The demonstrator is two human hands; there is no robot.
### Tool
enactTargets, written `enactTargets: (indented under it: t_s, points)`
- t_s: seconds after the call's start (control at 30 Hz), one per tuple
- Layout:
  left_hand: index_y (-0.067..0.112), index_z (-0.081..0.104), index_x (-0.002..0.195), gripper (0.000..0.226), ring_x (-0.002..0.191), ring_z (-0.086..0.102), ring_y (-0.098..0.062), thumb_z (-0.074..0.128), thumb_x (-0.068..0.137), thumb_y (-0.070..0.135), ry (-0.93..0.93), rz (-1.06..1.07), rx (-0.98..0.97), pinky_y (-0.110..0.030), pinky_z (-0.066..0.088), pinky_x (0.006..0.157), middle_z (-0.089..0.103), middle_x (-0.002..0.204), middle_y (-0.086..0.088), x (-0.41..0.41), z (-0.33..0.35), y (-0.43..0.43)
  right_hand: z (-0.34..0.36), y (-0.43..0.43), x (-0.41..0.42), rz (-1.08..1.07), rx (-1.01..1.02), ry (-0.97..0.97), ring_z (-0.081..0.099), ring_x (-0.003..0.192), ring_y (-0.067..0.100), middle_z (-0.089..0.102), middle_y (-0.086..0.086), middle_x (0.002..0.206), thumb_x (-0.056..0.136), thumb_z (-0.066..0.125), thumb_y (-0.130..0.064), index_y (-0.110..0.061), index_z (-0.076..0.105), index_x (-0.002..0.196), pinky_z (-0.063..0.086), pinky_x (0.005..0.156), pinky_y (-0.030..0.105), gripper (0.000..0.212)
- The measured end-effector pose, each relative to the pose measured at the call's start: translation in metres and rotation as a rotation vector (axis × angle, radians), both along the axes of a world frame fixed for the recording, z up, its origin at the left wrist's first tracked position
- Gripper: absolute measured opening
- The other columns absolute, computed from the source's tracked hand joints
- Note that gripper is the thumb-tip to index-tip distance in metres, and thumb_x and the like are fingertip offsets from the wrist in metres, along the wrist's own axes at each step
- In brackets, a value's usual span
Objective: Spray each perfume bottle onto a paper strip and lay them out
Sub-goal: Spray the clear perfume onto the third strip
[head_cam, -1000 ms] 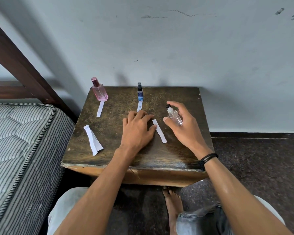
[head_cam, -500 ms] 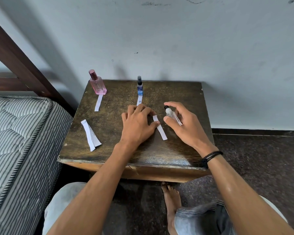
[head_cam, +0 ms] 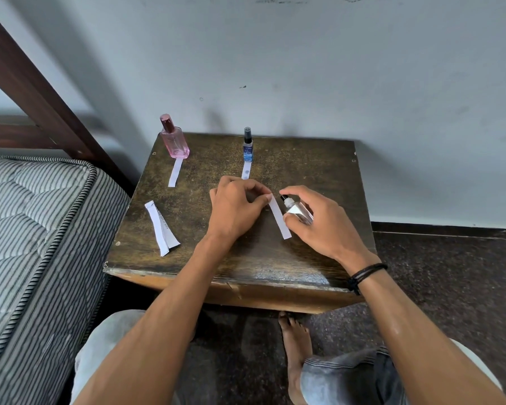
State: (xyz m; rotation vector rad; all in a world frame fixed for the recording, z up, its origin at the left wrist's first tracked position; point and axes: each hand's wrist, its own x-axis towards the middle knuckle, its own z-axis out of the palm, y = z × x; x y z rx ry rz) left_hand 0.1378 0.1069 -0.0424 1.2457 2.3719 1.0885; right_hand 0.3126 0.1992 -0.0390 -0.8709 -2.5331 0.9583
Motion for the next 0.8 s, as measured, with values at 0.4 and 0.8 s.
enactTargets:
  t_s: [0.4,0.8]
  points:
    - [0.025,0.080,0.091,0.008,0.074,0.067,0.002,0.081,0.083,0.026,-0.194,0.040,0.028,-0.029,0.056,0.085,0.075,0.079,0.011,-0.0050,-0.0019,-0.0022,-0.0058,-0.0018,-0.0037,0.033,0.124,-0.079,0.066,0.099,0.017,0.068,-0.014,0.119,0.095,0.060,-0.041,-0.043,0.058,0.128,0.057,0.078,0.041,0.033]
    - [0.025,0.082,0.085,0.007,0.058,0.058,0.004,0.082,0.078,0.025,-0.442,0.099,0.078,-0.030,0.055,0.077,0.077,0.077,0.009,-0.0087,-0.0034,-0.0013,-0.0024,-0.0037,-0.0060,0.039,0.169,-0.120,0.066,0.095,0.020,0.069,-0.013,0.118,0.096,0.060,-0.039,-0.040,0.059,0.126,0.056,0.076,0.042,0.030]
